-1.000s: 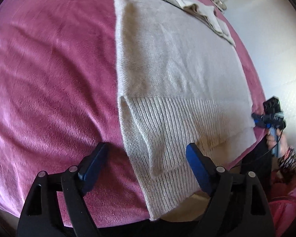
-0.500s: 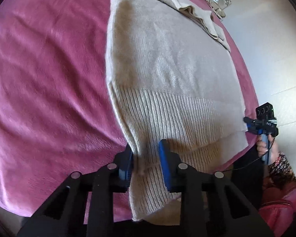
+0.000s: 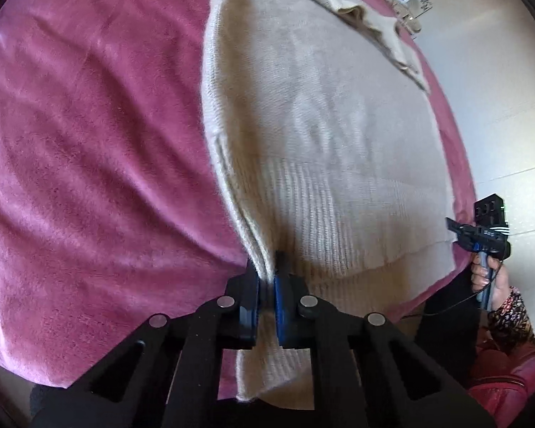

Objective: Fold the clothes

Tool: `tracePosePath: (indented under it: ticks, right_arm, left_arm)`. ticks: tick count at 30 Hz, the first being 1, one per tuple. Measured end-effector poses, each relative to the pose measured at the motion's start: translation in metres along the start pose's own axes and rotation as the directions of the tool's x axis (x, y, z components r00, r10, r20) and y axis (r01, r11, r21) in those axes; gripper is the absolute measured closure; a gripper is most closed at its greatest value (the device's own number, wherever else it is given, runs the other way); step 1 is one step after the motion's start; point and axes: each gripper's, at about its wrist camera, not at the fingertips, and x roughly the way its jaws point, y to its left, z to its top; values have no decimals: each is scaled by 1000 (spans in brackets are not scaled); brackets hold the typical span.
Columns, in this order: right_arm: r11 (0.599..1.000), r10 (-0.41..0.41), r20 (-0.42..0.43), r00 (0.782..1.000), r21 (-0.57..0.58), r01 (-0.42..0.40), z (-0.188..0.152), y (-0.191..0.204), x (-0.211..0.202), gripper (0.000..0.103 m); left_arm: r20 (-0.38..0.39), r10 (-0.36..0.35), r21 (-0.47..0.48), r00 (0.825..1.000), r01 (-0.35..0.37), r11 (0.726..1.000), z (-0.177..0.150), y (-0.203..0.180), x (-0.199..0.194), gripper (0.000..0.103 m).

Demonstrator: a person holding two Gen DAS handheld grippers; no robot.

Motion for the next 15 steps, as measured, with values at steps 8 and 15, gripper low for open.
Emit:
tracePosePath:
  ticks: [8,15]
  right_arm:
    - [987,146,11,989,66,-146,1,7,-10,99]
    - [961,266,18,964,78,-266,37,35,-18,99]
  left_arm:
    - [85,-176,-59,981,182,982,1,0,-20,98]
    - [238,-397,-131,886,434,891,34,5,-44,98]
